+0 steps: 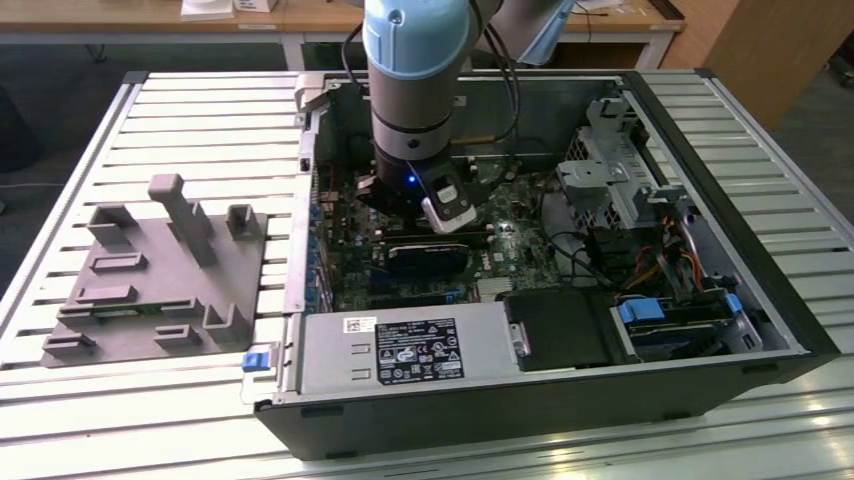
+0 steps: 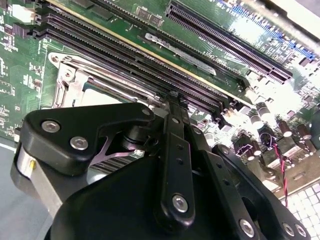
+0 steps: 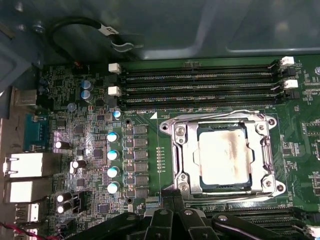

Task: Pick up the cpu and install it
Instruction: 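Install the second cpu locking lever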

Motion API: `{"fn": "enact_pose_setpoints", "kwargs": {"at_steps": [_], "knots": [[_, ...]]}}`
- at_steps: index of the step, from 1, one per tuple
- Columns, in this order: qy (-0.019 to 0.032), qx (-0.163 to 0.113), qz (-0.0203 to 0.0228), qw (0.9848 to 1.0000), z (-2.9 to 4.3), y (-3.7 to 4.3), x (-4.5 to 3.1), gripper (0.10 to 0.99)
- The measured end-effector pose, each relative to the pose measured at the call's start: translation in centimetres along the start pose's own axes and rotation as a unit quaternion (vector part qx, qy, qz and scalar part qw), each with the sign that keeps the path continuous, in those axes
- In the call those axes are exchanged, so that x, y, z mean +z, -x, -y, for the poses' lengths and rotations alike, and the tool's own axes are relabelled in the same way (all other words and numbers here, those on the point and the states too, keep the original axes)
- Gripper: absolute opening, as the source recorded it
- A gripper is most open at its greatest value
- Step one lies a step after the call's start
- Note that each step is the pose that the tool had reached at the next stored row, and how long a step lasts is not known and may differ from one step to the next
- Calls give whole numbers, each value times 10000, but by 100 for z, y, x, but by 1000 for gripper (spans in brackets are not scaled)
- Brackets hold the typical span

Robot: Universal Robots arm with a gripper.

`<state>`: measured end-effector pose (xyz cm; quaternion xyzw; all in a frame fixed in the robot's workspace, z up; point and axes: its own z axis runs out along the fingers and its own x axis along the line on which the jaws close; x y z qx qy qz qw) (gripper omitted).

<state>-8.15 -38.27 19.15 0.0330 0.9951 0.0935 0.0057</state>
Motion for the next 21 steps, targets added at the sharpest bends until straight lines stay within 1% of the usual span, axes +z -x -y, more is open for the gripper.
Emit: {"fn": "enact_pose_setpoints", "kwargs": {"at_steps": [10,13,17,21], "knots": [[6,0,0,10000,-20,-27,-2,106],[9,-1,1,10000,-26,-28,-28,106],[16,0,-1,10000,-37,-29,-91,106],[17,-1,1,10000,-39,-29,-100,106]]}}
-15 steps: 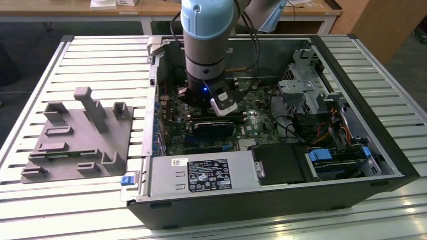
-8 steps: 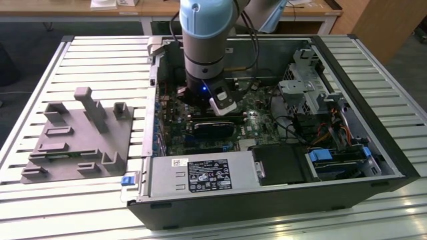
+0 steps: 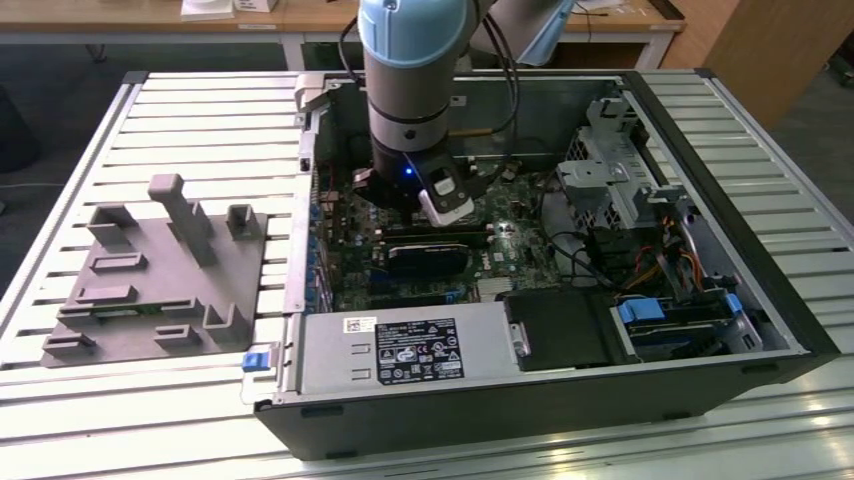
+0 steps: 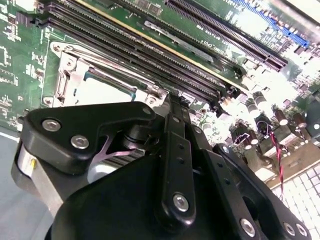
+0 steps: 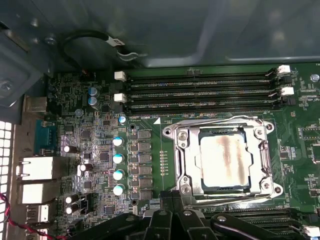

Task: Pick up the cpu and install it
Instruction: 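Install the second cpu locking lever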

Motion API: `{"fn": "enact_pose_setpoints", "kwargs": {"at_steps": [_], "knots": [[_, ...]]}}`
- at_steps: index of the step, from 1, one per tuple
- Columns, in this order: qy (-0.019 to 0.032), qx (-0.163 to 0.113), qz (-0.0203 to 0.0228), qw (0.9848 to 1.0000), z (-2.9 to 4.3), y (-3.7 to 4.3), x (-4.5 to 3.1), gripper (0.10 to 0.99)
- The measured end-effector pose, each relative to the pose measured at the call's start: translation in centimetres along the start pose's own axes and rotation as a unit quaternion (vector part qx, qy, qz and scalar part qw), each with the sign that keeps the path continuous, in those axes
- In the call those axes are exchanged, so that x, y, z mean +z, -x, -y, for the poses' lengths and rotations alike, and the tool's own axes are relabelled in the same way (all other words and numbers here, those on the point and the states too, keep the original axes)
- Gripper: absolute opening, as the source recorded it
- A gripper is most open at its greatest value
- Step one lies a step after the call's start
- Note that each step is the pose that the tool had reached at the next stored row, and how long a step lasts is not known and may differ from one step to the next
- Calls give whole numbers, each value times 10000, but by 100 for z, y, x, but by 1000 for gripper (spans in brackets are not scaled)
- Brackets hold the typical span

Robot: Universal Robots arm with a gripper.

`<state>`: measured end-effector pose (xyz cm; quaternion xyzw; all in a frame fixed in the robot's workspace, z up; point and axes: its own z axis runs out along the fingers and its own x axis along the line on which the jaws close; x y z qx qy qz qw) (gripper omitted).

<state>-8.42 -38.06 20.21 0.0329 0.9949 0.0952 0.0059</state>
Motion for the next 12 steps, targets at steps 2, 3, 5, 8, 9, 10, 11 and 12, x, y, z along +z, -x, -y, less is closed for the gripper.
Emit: {"fn": "enact_pose_setpoints", "kwargs": {"at_steps": [2,3,5,8,9,10,11,12], "knots": [[-2,0,1,10000,-7,0,-42,106],[-1,-1,1,10000,-13,0,-72,106],[3,0,1,10000,-22,0,-114,106],[3,0,1,10000,-33,1,-173,106],[4,0,2,10000,-37,1,-193,106],[3,0,1,10000,-41,1,-212,106],[3,0,1,10000,-44,1,-229,106],[3,0,1,10000,-46,1,-243,106]]}}
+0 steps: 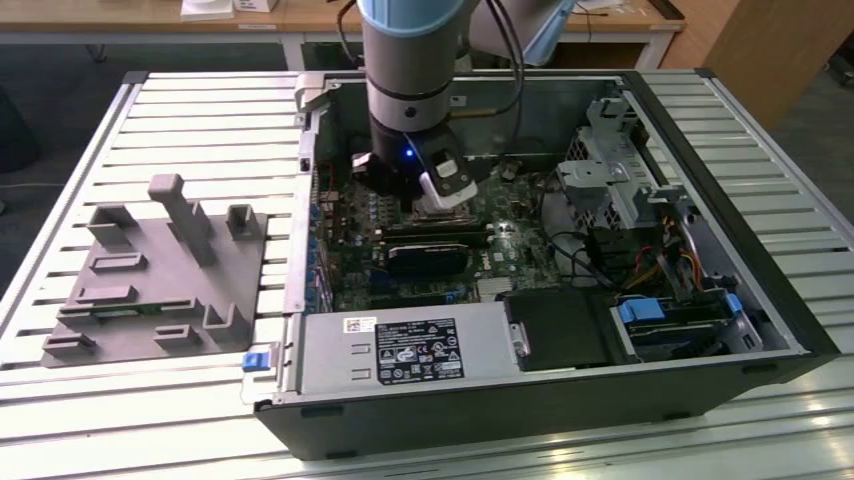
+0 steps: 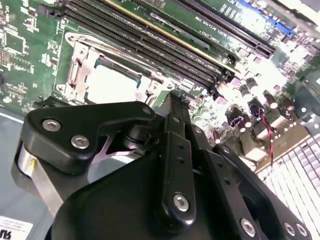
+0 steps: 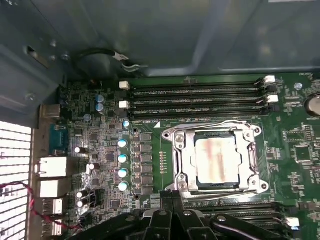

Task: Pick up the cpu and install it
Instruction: 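Install the second cpu locking lever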

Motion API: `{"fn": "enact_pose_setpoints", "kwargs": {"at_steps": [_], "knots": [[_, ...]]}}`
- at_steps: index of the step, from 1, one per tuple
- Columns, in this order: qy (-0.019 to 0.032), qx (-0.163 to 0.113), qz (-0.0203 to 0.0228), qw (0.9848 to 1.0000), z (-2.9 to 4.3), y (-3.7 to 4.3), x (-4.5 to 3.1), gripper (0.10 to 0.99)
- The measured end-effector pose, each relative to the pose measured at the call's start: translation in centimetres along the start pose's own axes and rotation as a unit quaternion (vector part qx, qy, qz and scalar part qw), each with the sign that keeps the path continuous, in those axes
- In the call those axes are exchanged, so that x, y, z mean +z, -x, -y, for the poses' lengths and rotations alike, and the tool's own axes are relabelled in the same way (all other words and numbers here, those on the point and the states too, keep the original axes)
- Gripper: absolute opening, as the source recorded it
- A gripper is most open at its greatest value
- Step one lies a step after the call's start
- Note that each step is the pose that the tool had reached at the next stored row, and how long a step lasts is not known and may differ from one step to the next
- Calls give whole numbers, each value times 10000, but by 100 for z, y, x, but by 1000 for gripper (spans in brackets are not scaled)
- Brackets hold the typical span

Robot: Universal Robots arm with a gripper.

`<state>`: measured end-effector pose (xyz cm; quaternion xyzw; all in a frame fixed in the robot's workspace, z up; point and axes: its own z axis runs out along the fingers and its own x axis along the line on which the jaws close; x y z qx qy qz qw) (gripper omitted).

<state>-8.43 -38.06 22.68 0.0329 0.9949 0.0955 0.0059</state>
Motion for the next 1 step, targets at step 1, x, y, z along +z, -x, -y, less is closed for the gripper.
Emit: {"fn": "enact_pose_setpoints", "kwargs": {"at_steps": [1], "knots": [[0,0,0,10000,-1,0,-6,106]]}}
